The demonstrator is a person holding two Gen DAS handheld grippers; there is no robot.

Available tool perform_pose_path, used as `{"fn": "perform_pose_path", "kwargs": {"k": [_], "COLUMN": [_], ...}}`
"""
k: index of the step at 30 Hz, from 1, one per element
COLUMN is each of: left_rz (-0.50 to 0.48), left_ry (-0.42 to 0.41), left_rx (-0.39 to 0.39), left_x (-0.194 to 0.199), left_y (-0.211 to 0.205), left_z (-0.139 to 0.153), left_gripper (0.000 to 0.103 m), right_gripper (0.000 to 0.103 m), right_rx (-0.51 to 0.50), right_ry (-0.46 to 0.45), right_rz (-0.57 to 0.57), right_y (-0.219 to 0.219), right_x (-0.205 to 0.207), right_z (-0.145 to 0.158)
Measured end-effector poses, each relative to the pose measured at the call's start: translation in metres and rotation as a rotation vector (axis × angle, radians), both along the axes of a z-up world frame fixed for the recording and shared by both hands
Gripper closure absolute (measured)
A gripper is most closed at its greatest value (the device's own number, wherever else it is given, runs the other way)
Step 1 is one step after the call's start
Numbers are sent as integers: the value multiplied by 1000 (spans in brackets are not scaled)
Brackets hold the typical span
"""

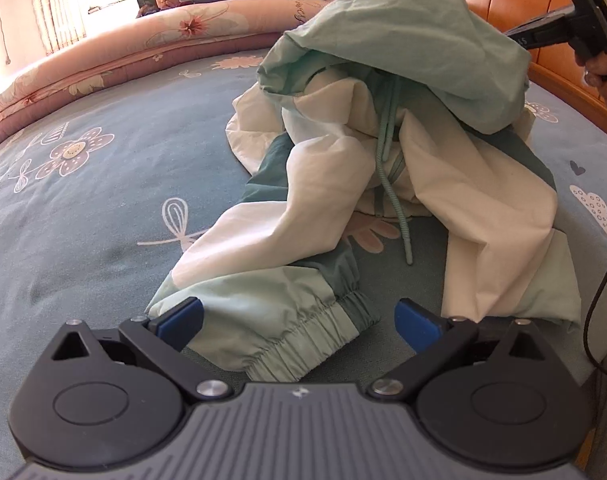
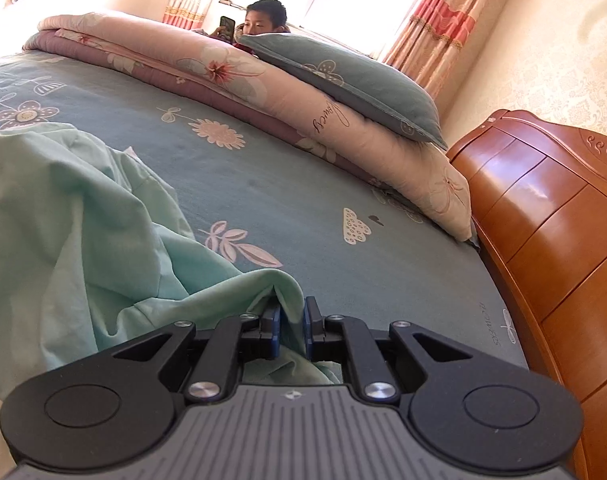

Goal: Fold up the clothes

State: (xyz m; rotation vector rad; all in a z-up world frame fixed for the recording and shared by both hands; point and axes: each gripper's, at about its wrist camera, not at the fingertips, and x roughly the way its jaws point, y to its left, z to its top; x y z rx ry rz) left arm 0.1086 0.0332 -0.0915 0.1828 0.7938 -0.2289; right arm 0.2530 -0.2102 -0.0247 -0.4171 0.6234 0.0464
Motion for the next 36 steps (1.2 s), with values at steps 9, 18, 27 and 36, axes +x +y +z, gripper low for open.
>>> {"fn": "perform_pose_path", "kwargs": {"k": [9,18,27,36], "left_rz": [-91,-208,-591,-526], "left_ry": [-83,-306,-322,-216], "left_rx": [-4,210,413,223], "left_x": [44,91,98,140], "left_y": [-15,-38,-58,-41], "left_z": [15,43,44,86], "left_gripper": [3,3,41,76], "right_gripper": [84,34,34,34], "right_rx": [82,192,97,81], "right_ry": [44,6,60,78], "right_rz": [-46,186,331,380], "right_y": [-29,-41,-45,-38], "right_x": [7,-59,-85,-69], "right_z": [-15,21,9,-4]}}
